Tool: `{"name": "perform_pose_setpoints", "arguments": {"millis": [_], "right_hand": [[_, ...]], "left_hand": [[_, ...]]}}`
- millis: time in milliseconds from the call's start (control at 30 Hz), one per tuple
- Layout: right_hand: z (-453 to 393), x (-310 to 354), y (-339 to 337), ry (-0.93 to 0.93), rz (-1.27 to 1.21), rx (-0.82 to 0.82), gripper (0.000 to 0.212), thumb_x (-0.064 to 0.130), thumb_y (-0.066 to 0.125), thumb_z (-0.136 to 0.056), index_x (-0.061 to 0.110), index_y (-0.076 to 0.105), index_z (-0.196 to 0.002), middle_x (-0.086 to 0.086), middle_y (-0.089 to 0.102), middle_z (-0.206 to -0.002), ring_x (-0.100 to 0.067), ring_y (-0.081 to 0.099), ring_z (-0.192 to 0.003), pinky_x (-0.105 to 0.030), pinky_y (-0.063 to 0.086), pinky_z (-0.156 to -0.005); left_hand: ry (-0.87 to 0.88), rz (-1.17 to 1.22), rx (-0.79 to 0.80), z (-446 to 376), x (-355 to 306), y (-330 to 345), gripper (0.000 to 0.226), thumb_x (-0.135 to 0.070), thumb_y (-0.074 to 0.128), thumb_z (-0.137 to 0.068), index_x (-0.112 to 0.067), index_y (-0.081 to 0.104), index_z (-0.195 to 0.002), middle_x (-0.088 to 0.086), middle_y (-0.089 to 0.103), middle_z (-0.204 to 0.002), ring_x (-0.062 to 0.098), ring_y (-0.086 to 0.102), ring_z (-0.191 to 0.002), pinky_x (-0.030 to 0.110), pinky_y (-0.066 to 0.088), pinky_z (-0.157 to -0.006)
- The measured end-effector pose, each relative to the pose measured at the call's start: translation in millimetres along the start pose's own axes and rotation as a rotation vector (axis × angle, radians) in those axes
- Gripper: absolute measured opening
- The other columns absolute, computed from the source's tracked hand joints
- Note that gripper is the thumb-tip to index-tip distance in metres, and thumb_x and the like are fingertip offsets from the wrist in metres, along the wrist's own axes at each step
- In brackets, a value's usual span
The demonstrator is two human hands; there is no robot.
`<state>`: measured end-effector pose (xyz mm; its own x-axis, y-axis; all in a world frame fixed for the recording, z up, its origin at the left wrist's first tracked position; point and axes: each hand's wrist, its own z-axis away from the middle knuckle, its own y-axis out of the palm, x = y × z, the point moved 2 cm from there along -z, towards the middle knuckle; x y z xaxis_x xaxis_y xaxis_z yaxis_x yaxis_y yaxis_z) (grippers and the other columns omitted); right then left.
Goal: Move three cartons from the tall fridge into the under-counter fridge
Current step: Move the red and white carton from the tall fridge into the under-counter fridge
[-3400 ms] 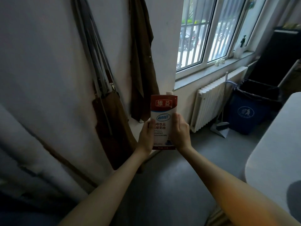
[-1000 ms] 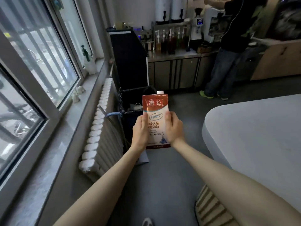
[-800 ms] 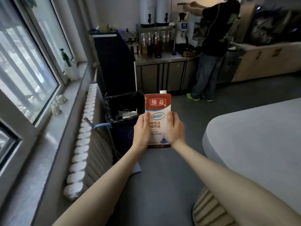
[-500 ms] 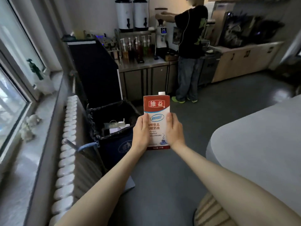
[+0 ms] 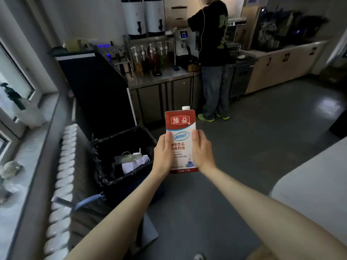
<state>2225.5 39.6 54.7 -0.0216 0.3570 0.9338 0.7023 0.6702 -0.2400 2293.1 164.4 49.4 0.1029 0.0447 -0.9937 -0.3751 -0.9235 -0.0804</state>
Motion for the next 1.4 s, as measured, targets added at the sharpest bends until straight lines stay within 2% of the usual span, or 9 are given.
{"name": "perform_pose_setpoints", "arguments": {"millis": [200, 267, 400, 467, 767, 967, 1067, 1167, 1400], "right_hand": [[-90, -26, 5, 0.024, -0.016, 0.026, 0.049, 0.081, 0.030, -0.087, 0.038, 0.052, -0.093, 0.023, 0.072, -0.085, 0.004, 0.071, -0.078, -0.016, 0.054, -0.057], [-118, -33, 5, 0.025, -0.013, 0.032, 0.049, 0.082, 0.030, -0.086, 0.039, 0.052, -0.094, 0.020, 0.072, -0.087, 0.003, 0.072, -0.078, -0.017, 0.055, -0.057], [-173, -52, 3, 0.035, 0.030, 0.032, 0.041, 0.074, 0.031, -0.094, 0.040, 0.053, -0.094, 0.011, 0.074, -0.096, -0.008, 0.073, -0.084, -0.044, 0.062, -0.074], [-198, -61, 3, 0.037, 0.045, 0.027, 0.041, 0.071, 0.030, -0.096, 0.038, 0.054, -0.097, 0.008, 0.074, -0.099, -0.012, 0.073, -0.089, -0.050, 0.060, -0.079], [-293, -103, 5, 0.065, 0.069, -0.010, 0.048, 0.079, 0.027, -0.091, 0.040, 0.053, -0.096, 0.018, 0.072, -0.090, 0.001, 0.071, -0.081, -0.033, 0.062, -0.068], [-376, -121, 15, 0.053, 0.131, -0.091, 0.052, 0.077, 0.026, -0.093, 0.037, 0.058, -0.099, 0.017, 0.071, -0.091, -0.001, 0.069, -0.085, -0.037, 0.058, -0.075], [-412, -125, 24, 0.055, 0.156, -0.089, 0.050, 0.081, 0.024, -0.092, 0.042, 0.055, -0.094, 0.015, 0.072, -0.093, -0.004, 0.070, -0.086, -0.041, 0.059, -0.076], [-452, -124, 34, 0.055, 0.162, -0.124, 0.054, 0.085, 0.022, -0.089, 0.042, 0.055, -0.092, 0.019, 0.071, -0.091, 0.002, 0.069, -0.084, -0.032, 0.058, -0.071], [-531, -128, 58, 0.040, 0.176, -0.167, 0.067, 0.086, 0.020, -0.087, 0.033, 0.057, -0.102, 0.019, 0.069, -0.088, 0.004, 0.067, -0.083, -0.026, 0.054, -0.068]], "left_hand": [[-0.012, -0.049, -0.037, -81, -5, 31, 0.044, -0.063, 0.037, -0.103, -0.028, 0.063, -0.104, -0.023, 0.075, -0.097, -0.003, 0.072, -0.089, 0.010, 0.053, -0.067], [-0.015, -0.053, -0.034, -106, -7, 42, 0.047, -0.065, 0.037, -0.102, -0.027, 0.063, -0.105, -0.021, 0.076, -0.097, 0.000, 0.073, -0.090, 0.011, 0.054, -0.067], [-0.026, -0.030, -0.005, -156, -4, 67, 0.052, -0.066, 0.038, -0.101, -0.021, 0.064, -0.110, -0.004, 0.078, -0.104, 0.010, 0.076, -0.096, 0.031, 0.060, -0.084], [-0.025, -0.017, 0.008, -179, -2, 78, 0.053, -0.064, 0.038, -0.102, -0.018, 0.064, -0.111, 0.000, 0.077, -0.108, 0.015, 0.075, -0.100, 0.038, 0.060, -0.090], [-0.035, -0.026, 0.053, -281, 16, 122, 0.047, -0.065, 0.039, -0.101, -0.025, 0.065, -0.106, -0.012, 0.077, -0.100, 0.005, 0.075, -0.094, 0.020, 0.055, -0.076], [-0.030, 0.037, 0.095, -367, 22, 145, 0.051, -0.066, 0.041, -0.099, -0.022, 0.066, -0.107, -0.013, 0.078, -0.101, 0.005, 0.075, -0.093, 0.017, 0.056, -0.072], [-0.045, 0.059, 0.131, -408, 23, 151, 0.049, -0.065, 0.043, -0.099, -0.022, 0.065, -0.110, -0.009, 0.078, -0.103, 0.009, 0.076, -0.095, 0.032, 0.061, -0.084], [-0.036, 0.061, 0.174, -455, 19, 155, 0.045, -0.062, 0.043, -0.101, -0.025, 0.064, -0.113, -0.004, 0.078, -0.108, 0.013, 0.076, -0.100, 0.046, 0.060, -0.095], [-0.044, 0.082, 0.211, -540, 15, 162, 0.040, -0.055, 0.042, -0.105, -0.022, 0.062, -0.113, -0.002, 0.077, -0.110, 0.015, 0.075, -0.102, 0.050, 0.058, -0.098]]}}
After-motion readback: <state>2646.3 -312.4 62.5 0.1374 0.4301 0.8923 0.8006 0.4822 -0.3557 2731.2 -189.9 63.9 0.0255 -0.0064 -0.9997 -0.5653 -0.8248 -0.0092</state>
